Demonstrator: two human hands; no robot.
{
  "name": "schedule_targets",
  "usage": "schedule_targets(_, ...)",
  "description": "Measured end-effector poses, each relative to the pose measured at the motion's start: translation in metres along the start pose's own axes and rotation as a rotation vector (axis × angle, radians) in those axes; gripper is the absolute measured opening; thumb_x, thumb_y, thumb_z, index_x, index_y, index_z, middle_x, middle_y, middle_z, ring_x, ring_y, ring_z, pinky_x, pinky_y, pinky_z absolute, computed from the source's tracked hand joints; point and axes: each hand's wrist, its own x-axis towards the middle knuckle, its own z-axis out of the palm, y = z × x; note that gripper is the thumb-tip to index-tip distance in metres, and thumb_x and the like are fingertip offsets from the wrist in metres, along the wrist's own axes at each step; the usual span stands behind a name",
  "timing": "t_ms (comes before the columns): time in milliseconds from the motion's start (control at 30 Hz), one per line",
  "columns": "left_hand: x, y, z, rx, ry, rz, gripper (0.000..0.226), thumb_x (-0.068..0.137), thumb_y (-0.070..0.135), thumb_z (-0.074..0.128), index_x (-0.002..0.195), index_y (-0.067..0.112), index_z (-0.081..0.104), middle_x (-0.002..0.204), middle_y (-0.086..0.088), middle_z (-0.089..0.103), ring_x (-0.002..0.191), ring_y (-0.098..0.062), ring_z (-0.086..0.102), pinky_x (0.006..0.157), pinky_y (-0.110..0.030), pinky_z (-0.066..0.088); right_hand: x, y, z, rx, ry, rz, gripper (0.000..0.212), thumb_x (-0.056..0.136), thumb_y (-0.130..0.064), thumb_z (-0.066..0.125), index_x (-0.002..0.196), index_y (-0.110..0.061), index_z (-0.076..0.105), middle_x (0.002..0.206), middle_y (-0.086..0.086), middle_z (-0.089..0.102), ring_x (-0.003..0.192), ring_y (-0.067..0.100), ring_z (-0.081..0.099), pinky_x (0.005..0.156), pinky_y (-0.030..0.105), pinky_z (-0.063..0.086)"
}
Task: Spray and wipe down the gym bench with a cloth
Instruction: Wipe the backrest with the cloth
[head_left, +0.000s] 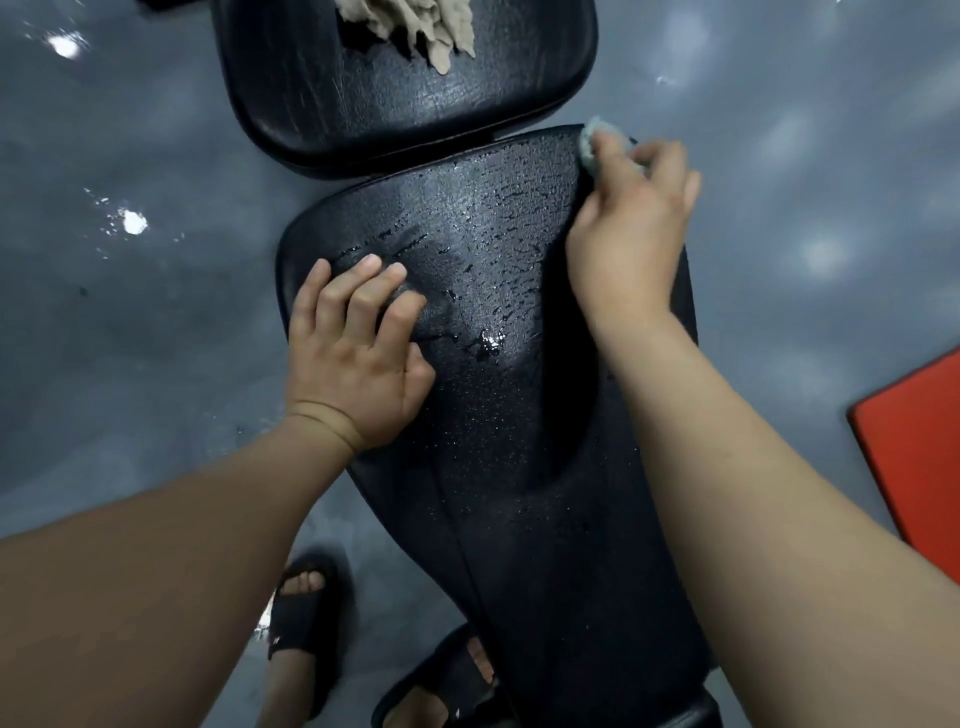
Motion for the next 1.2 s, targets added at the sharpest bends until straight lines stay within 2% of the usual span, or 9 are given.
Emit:
schedule_targets(133,-0.002,-0.001,0.001,0.01,0.003,0.007,0.041,0.084,0.026,0.057,0.119,0.008,0.065,0.13,-0.015,0.062,0.132,-0.034,0.046,0.118,-0.059,0.027,-0.038,-0.021,-0.005,0.076,-0.194,-0.342,0.042,0.085,-0.007,0.05,0.121,-0.017,0.071,0.114,0.014,0.059,0.1,0.033,0.049,0.08,0.029,0.037)
schedule_targets(267,-0.003,-0.001,0.001,0.008,-0.007,0.014,0.041,0.084,0.026,0.057,0.12,0.008,0.064,0.132,-0.014,0.061,0.133,-0.034,0.044,0.12,-0.057,0.024,-0.085,-0.004,-0.023,0.091,-0.291,-0.411,0.036,0.085,-0.01,0.058,0.117,-0.016,0.073,0.112,0.012,0.058,0.101,0.031,0.05,0.077,0.036,0.046)
schedule_targets(333,-0.002,-0.001,0.0,0.007,-0.007,0.015,0.041,0.083,0.026,0.057,0.12,0.008,0.064,0.132,-0.014,0.06,0.133,-0.033,0.044,0.12,-0.057,0.024,-0.088,0.002,-0.025,0.076,-0.286,-0.399,0.032,0.086,-0.012,0.06,0.115,-0.016,0.073,0.11,0.012,0.059,0.099,0.031,0.051,0.076,0.039,0.049)
schedule_targets(467,-0.002,0.0,-0.001,0.009,-0.014,0.012,0.042,0.083,0.027,0.057,0.119,0.007,0.066,0.133,-0.014,0.061,0.133,-0.034,0.044,0.12,-0.058,0.025,-0.041,-0.008,-0.006,0.081,-0.077,-0.174,0.033,0.087,-0.01,0.054,0.111,-0.019,0.075,0.104,0.012,0.058,0.096,0.03,0.051,0.077,0.028,0.037)
schedule_targets(533,-0.002,0.001,-0.001,0.019,-0.015,0.012,0.043,0.082,0.027,0.057,0.119,0.007,0.067,0.132,-0.014,0.062,0.133,-0.034,0.045,0.119,-0.058,0.026,-0.027,-0.02,0.003,0.091,-0.027,-0.103,0.033,0.087,-0.009,0.053,0.108,-0.02,0.076,0.1,0.009,0.057,0.094,0.029,0.051,0.077,0.031,0.04)
schedule_targets(633,-0.001,-0.001,-0.002,0.016,0.004,0.026,0.044,0.081,0.026,0.057,0.118,0.007,0.068,0.131,-0.014,0.063,0.132,-0.034,0.047,0.118,-0.058,0.029,-0.043,-0.03,0.003,0.13,-0.083,-0.223,0.033,0.086,-0.006,0.053,0.107,-0.018,0.075,0.103,0.01,0.059,0.094,0.029,0.05,0.079,0.035,0.045)
schedule_targets(733,0.0,-0.003,-0.004,-0.007,0.02,0.029,0.043,0.082,0.027,0.057,0.119,0.007,0.067,0.131,-0.015,0.063,0.131,-0.034,0.047,0.117,-0.058,0.029,-0.087,-0.021,-0.012,0.126,-0.261,-0.398,0.032,0.087,-0.006,0.059,0.112,-0.018,0.074,0.109,0.008,0.059,0.098,0.03,0.051,0.081,0.041,0.05)
schedule_targets(833,-0.001,0.0,-0.006,-0.017,0.009,0.012,0.043,0.084,0.028,0.056,0.121,0.008,0.065,0.131,-0.013,0.062,0.132,-0.034,0.047,0.119,-0.057,0.027,-0.123,-0.001,-0.031,0.071,-0.332,-0.452,0.031,0.089,-0.007,0.062,0.115,-0.018,0.074,0.111,0.006,0.06,0.099,0.03,0.052,0.082,0.045,0.051)
schedule_targets(1200,-0.003,0.002,-0.007,-0.023,0.03,-0.004,0.04,0.083,0.027,0.056,0.117,0.009,0.067,0.129,-0.012,0.063,0.13,-0.033,0.049,0.12,-0.055,0.027,-0.037,-0.016,-0.005,-0.014,-0.023,-0.208,0.035,0.092,-0.016,0.052,0.116,-0.023,0.075,0.102,0.01,0.059,0.093,0.033,0.052,0.077,0.03,0.039)
